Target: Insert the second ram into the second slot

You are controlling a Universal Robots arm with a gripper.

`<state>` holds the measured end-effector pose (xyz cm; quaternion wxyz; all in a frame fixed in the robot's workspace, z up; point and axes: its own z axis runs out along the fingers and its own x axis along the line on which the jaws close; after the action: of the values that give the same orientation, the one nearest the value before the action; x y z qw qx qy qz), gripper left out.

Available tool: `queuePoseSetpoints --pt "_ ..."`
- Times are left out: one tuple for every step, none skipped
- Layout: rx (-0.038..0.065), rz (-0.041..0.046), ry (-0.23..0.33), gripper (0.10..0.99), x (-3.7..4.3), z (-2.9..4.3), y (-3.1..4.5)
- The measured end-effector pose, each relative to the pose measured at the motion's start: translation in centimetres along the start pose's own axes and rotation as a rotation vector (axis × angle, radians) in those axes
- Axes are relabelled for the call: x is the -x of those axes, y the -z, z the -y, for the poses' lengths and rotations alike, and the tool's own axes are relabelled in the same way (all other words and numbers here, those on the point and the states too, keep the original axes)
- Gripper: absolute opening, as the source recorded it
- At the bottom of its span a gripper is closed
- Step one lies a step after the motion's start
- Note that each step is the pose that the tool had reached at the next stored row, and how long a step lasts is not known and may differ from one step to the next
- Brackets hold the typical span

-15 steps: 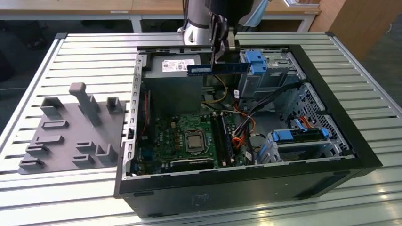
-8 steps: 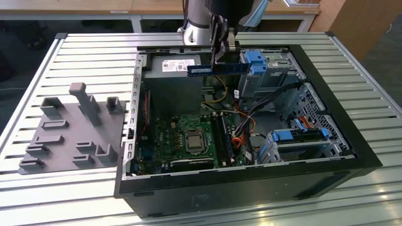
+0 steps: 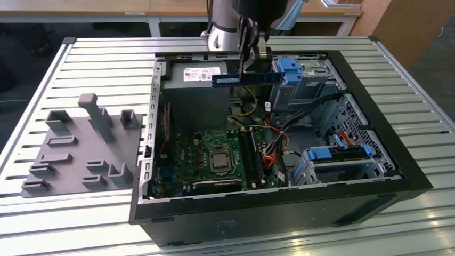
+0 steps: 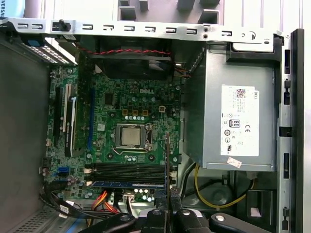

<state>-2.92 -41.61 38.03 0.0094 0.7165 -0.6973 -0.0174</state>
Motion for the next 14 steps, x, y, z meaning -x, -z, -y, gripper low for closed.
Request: queuePoseSetpoints --pt "0.0 0.0 0.0 0.137 -0.03 0.0 0.0" --pt "0.0 0.0 0.0 0.137 -0.06 0.0 0.0" --pt "0.0 0.0 0.0 0.137 -0.08 0.0 0.0" --pt "0.0 0.0 0.0 0.137 -0.1 0.0 0.0" --pt "0.0 0.0 0.0 0.137 -0.13 -0.01 0.0" --pt "0.0 0.0 0.0 0.137 -0.15 -0.01 0.0" --pt "0.0 0.0 0.0 0.137 -0.17 0.0 0.0" --pt "0.0 0.0 0.0 0.137 -0.19 -0.01 0.0" --pt "0.0 0.0 0.0 0.137 -0.21 -0.01 0.0" --pt "0.0 0.0 0.0 0.137 -0.23 -0.01 0.0" --pt "0.0 0.0 0.0 0.137 -0.25 -0.01 0.0" --pt "0.0 0.0 0.0 0.137 -0.27 -0.01 0.0" --pt "0.0 0.0 0.0 0.137 -0.29 -0.01 0.0" --pt "0.0 0.0 0.0 0.137 -0.31 -0.01 0.0"
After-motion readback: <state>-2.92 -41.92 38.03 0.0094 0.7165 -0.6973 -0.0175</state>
